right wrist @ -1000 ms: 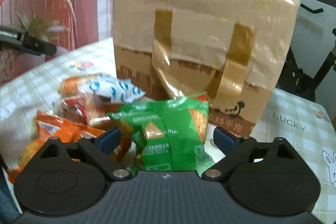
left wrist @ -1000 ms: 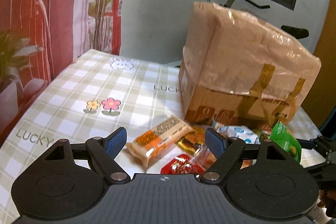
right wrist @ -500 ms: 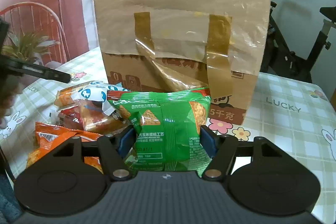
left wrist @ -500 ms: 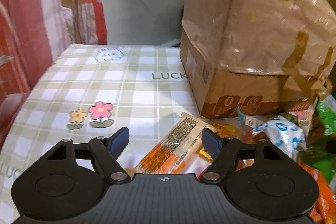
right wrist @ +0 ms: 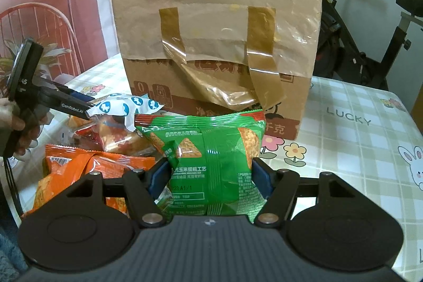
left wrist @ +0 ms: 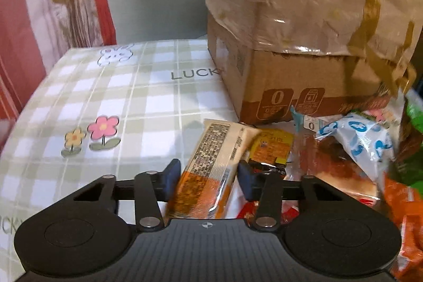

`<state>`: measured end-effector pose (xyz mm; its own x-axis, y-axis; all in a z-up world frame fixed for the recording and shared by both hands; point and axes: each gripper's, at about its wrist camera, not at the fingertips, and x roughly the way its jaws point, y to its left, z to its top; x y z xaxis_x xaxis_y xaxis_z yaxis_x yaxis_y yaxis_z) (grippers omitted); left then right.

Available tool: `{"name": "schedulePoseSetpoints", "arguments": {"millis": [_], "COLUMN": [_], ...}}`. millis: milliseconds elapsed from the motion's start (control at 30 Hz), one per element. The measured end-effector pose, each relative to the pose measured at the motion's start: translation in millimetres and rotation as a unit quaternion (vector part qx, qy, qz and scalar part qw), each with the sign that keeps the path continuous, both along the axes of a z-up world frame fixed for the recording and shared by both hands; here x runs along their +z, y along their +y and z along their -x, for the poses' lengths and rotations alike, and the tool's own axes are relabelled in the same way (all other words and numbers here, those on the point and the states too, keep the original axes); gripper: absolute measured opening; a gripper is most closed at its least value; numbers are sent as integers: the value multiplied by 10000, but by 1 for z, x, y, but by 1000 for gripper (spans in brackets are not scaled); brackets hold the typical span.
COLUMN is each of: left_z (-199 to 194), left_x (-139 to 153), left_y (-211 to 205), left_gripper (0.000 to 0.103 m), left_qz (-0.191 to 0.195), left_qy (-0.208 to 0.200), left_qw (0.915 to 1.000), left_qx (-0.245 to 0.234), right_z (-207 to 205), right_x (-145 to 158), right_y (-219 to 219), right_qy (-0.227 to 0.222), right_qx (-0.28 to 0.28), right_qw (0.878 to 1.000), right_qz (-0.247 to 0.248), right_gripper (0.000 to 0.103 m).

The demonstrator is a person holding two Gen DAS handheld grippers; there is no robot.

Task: Organize snacks
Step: 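Lift both packs and carry them over the box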

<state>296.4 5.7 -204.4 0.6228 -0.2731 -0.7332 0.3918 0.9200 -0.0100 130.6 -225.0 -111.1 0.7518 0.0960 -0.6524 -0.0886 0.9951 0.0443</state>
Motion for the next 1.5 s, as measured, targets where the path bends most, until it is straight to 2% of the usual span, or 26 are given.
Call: {"name": "schedulePoseSetpoints", "arguments": {"millis": [167,433,567,800,933,1200,1400,1500], "left_z": [16,38,51,64,64,50,26,8], "left_x": [3,23,34,47,75,140,178,189], "left_y": [17,46,50,43,42,10,-28,-49], "left_gripper": [43,43,43,43,43,43,43,43], "left_qz": [-34,553,855,1127,1403,1579,1689,1660], "left_qy": [-34,-194,-246,-385,-710,-1401,-1758,-1888], "left_qw": [9995,9942,9904,9864,9821,9755,9694,9678], "left_qx": [307,903,1056,1129,1035,621,300,152], "right_z": [4,18,25,40,45,32,-3,-29], "right_x": [1,11,13,15,40,116,166,179], "right_y": [-4,-14,-22,-41,-49,-57,-56,-51], "right_qy": [-11,-219,-246,-290,-703,-1848,-2445,-2620], "right_qx": [-66,-331,-535,-975,-1055,-957,-642,-429], "right_qw": [10000,9992,9982,9943,9914,9780,9675,9641], "right_qz": [-35,-70,-81,-321,-335,-161,4,61], "right_gripper": [68,67,67,66,66,66,66,66]}}
